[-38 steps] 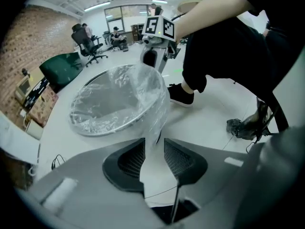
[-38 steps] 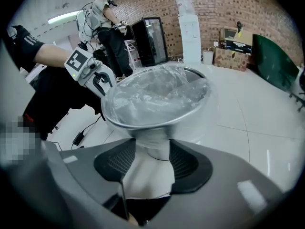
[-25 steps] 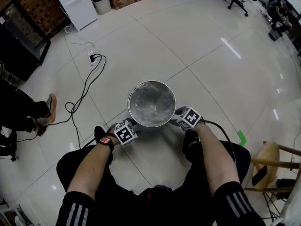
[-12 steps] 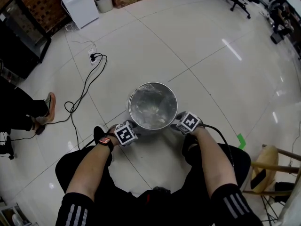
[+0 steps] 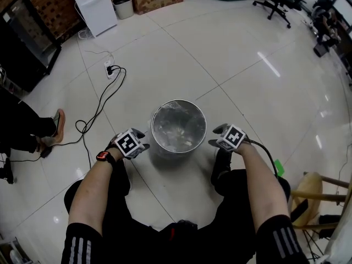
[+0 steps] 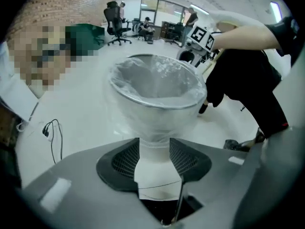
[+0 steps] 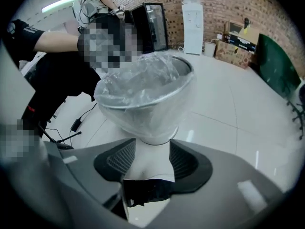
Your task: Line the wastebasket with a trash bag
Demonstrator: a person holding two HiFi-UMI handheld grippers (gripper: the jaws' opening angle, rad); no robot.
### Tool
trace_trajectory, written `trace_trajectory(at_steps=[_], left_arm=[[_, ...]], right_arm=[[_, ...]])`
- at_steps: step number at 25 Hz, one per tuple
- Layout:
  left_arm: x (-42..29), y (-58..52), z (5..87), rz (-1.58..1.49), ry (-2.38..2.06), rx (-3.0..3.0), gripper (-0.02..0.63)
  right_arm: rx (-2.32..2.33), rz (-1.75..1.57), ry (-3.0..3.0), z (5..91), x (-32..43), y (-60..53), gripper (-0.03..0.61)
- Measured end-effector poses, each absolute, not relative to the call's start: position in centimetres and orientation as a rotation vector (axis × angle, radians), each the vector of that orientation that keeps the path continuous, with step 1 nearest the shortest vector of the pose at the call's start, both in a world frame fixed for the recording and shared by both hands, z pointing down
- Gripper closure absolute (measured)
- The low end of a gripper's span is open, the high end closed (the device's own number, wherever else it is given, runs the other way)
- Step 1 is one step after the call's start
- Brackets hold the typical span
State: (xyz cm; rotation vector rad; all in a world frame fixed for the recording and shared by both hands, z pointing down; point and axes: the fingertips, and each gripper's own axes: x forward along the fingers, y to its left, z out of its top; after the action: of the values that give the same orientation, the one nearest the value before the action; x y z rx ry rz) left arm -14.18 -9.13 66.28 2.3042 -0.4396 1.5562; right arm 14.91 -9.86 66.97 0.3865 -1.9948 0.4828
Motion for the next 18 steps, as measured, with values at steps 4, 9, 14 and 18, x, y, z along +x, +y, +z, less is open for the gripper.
trace_trajectory(at_steps=[4,9,14,18], left_arm=[[-13.0,-13.9,63.0,1.389,-0.565,2.382,0.422],[-13.6,-19.1,62.8,1.322,-0.782,2.327,0.422],[-12.5,-20.4,64.6,1.325,-0.798,2.3,0.435],[-12.4,-21.4,65.2,1.305,-0.821,2.297,0.436]], right_arm=[[0.433,0.406,-2.042,63.7,14.4,-13.1,0.347],[0.543,0.376,-2.039,63.6,14.6,-15.7,0.347],[0.572,0.402,-2.024,65.5,14.7,-16.2,0.353],[0.58,0.423,-2.037,66.4,14.3,-16.5,0.353]])
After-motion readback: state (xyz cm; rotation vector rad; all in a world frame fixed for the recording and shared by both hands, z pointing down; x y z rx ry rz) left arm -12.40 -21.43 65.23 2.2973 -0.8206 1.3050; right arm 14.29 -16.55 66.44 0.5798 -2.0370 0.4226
